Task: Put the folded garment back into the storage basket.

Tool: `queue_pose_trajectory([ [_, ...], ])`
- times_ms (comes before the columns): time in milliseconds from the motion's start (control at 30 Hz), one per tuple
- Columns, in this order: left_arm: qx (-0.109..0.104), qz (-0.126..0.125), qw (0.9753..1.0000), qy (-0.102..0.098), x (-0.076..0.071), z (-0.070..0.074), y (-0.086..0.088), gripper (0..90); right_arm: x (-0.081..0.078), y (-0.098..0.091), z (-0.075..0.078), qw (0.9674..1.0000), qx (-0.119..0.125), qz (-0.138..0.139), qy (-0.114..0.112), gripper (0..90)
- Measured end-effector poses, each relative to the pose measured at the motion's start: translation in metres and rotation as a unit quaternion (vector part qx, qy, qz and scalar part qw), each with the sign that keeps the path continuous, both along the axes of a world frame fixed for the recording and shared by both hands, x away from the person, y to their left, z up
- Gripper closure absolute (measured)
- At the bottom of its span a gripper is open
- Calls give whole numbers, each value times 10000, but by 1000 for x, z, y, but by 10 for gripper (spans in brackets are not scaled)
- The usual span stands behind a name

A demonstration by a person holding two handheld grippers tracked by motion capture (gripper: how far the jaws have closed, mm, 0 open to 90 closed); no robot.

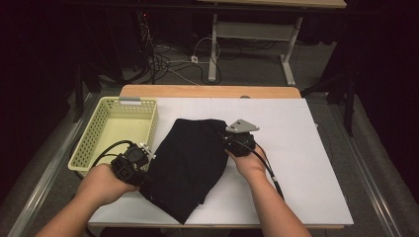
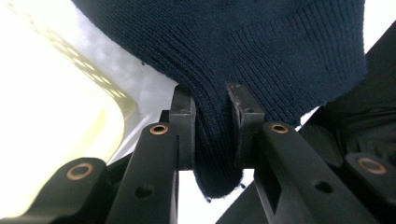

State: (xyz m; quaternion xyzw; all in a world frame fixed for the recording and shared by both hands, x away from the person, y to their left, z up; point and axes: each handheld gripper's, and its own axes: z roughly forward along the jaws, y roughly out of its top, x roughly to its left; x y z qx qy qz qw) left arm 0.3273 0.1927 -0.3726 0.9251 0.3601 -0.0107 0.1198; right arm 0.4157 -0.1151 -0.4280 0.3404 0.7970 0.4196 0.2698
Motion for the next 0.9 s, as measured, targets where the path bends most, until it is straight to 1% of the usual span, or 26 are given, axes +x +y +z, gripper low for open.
queue_pose_trajectory([
  [267, 210, -76, 9997, 133, 4, 11, -2, 737, -5, 3, 11, 9999, 70, 28, -127, 794],
  [567, 358, -125, 9992, 135, 8, 26, -4, 739, -6, 2, 22, 9996, 160, 50, -244, 793],
  [667, 425, -178, 9988, 164, 11, 30, -5, 740, -5, 3, 26, 9994, 209, 40, -284, 793],
  [700, 440, -200, 9987, 147, 12, 32, -5, 740, -5, 3, 27, 9993, 204, 42, -301, 793],
  [800, 460, -262, 9984, 186, 14, 37, -6, 741, -4, 4, 31, 9993, 202, 29, -314, 793],
  [900, 508, -269, 9981, 208, 16, 40, -7, 741, -3, 4, 34, 9992, 227, 47, -323, 792],
])
